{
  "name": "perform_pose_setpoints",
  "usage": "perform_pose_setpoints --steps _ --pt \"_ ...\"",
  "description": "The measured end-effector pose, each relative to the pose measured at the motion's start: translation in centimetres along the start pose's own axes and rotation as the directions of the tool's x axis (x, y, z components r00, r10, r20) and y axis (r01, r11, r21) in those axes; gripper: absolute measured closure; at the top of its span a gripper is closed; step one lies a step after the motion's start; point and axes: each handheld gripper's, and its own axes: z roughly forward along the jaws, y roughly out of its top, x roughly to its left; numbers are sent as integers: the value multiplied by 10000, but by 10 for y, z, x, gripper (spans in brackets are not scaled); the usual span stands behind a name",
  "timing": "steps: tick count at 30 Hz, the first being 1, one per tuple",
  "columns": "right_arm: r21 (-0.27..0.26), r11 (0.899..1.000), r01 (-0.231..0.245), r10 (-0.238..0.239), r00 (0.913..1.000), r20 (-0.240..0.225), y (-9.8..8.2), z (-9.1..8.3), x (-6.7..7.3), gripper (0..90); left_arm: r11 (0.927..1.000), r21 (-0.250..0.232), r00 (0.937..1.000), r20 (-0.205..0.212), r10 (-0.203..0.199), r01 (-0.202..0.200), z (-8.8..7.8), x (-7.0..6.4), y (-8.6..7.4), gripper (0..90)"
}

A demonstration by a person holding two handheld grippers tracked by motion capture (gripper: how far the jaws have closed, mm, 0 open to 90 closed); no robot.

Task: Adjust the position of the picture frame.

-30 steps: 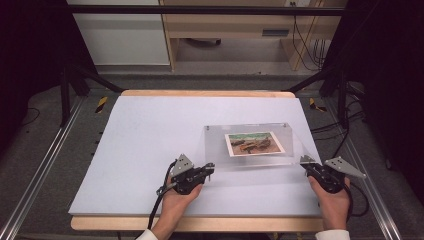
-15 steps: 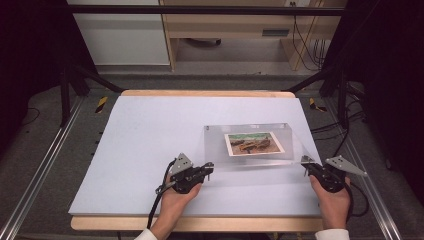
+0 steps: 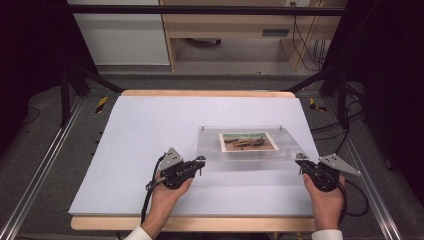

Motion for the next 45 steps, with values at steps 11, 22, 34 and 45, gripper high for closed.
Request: perform_pose_setpoints --steps 11,22,34,45 --pt "-171 9999 9 -17 9990 -457 20 25 44 851 9979 -585 9975 -628 -324 287 -39 37 15 842" --pt "-205 9998 77 -92 9974 -718 37 71 82 849 9949 -951 9948 -923 -432 344 -63 82 19 841" --pt "-107 9994 335 -342 9966 -751 29 72 94 849 9968 -527 9925 -1028 -659 607 -61 95 8 845" --pt "270 9995 158 -136 9969 -778 18 71 96 850 9986 152 9919 -1174 -488 509 -62 90 1 846"
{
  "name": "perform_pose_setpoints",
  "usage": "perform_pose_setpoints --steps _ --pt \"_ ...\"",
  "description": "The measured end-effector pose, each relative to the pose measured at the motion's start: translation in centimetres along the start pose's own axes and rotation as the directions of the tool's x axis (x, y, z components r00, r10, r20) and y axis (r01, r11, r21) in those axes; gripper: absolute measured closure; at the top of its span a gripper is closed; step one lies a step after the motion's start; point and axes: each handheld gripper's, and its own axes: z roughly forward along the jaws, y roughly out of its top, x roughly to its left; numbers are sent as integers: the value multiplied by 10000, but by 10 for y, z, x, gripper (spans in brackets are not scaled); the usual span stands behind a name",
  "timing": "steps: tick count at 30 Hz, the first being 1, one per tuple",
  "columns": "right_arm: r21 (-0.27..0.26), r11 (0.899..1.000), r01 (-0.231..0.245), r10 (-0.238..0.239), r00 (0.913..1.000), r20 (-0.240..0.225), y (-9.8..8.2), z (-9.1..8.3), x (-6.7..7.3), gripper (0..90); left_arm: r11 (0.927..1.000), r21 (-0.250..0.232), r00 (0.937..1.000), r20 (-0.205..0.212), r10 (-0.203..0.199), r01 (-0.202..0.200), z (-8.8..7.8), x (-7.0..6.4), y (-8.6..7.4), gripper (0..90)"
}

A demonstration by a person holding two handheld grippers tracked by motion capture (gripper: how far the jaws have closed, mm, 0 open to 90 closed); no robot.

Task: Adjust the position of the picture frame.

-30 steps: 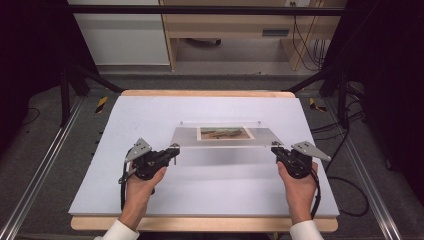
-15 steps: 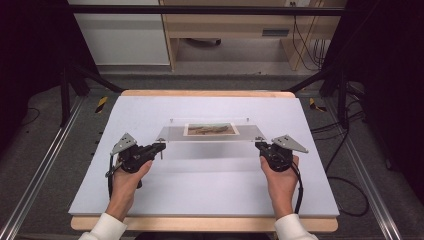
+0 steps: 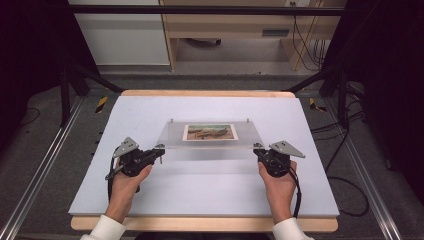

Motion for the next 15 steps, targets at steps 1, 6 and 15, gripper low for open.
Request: perform_pose_setpoints --steps 1,6,15 --pt "43 10000 33 -33 10000 6 -1 0 0 850 10000 54 10000 -16 -1 1 0 0 -1 846" --pt "220 9998 18 -18 10000 13 -6 1 1 850 9996 271 9999 -91 -45 48 1 -1 -4 845" --pt "478 9988 91 -90 10000 -22 -12 2 4 850 9986 518 9996 -252 -132 145 3 1 -9 845"
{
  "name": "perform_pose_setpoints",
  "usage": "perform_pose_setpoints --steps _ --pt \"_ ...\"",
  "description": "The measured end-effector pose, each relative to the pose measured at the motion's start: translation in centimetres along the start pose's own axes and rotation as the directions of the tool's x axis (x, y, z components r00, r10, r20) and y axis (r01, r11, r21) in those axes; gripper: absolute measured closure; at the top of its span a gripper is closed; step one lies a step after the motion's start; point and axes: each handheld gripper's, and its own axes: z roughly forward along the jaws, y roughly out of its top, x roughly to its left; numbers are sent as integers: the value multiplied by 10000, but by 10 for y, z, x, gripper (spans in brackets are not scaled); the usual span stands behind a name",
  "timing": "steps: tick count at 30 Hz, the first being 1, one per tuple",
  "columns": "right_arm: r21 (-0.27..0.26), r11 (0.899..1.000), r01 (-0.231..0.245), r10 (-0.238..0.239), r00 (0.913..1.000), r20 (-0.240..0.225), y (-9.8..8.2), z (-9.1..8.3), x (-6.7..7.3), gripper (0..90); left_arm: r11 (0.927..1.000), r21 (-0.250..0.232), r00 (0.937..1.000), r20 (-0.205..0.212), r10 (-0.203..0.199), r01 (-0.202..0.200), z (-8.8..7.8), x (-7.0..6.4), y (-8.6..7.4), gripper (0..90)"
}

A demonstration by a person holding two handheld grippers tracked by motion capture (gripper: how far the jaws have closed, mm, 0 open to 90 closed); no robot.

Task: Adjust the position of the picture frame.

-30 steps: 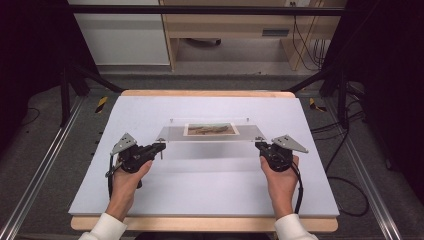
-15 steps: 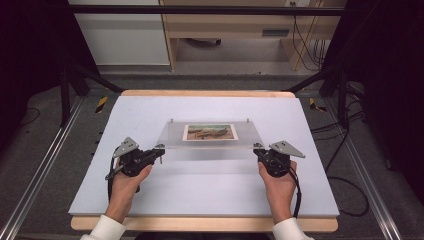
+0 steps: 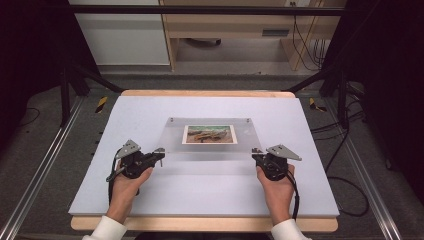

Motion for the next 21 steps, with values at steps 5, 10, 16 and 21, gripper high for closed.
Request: perform_pose_setpoints --steps 5,10,16,21 --pt "154 9998 131 -132 9999 18 -3 1 0 850 9999 73 9999 -63 -108 109 1 -1 -3 844" --pt "183 9998 116 -117 9999 33 -3 3 -1 851 9998 206 9999 -151 -36 39 2 -2 -4 843" --pt "337 9994 115 -116 9999 29 -8 3 -1 850 9989 459 9995 -302 -74 87 3 -3 -7 843" --pt "499 9987 105 -105 9999 -2 -12 4 -1 851 9979 653 9990 -441 -31 59 4 -4 -9 842"
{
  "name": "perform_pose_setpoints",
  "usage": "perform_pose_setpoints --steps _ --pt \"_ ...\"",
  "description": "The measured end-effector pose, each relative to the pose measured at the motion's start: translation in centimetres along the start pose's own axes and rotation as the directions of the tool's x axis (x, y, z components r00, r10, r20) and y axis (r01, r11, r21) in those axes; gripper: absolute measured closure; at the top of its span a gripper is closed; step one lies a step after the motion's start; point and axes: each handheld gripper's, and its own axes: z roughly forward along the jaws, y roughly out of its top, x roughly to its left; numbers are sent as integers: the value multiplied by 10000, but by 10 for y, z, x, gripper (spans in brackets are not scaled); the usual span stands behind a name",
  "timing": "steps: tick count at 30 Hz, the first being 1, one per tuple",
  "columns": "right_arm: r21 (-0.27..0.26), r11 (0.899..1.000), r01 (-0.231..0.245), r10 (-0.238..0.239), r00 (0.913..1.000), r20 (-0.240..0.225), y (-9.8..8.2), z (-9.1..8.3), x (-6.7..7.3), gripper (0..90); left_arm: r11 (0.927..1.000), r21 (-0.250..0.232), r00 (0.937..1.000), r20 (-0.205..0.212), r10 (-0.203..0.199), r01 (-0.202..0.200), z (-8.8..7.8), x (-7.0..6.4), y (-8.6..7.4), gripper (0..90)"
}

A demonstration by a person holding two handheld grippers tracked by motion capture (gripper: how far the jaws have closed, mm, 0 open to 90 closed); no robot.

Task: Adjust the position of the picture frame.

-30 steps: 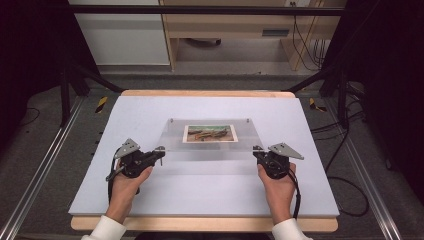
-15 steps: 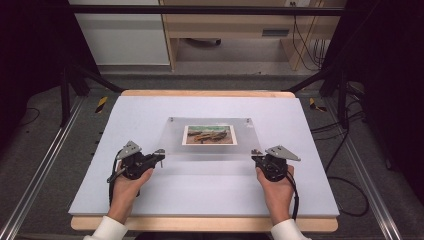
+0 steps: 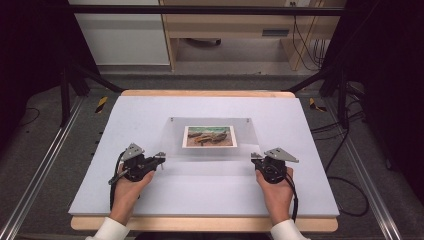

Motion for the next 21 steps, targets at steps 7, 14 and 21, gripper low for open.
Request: perform_pose_setpoints --steps 7,14,21 --pt "170 9998 133 -134 9999 27 -3 3 1 851 9998 196 9999 -148 -48 51 4 2 -3 841" --pt "287 9995 130 -132 9999 92 -5 6 -1 850 9993 373 9999 -171 22 -15 7 0 -6 840" --pt "330 9993 176 -180 9998 123 -5 7 -1 850 9995 317 9996 -262 71 -63 9 -1 -6 840"
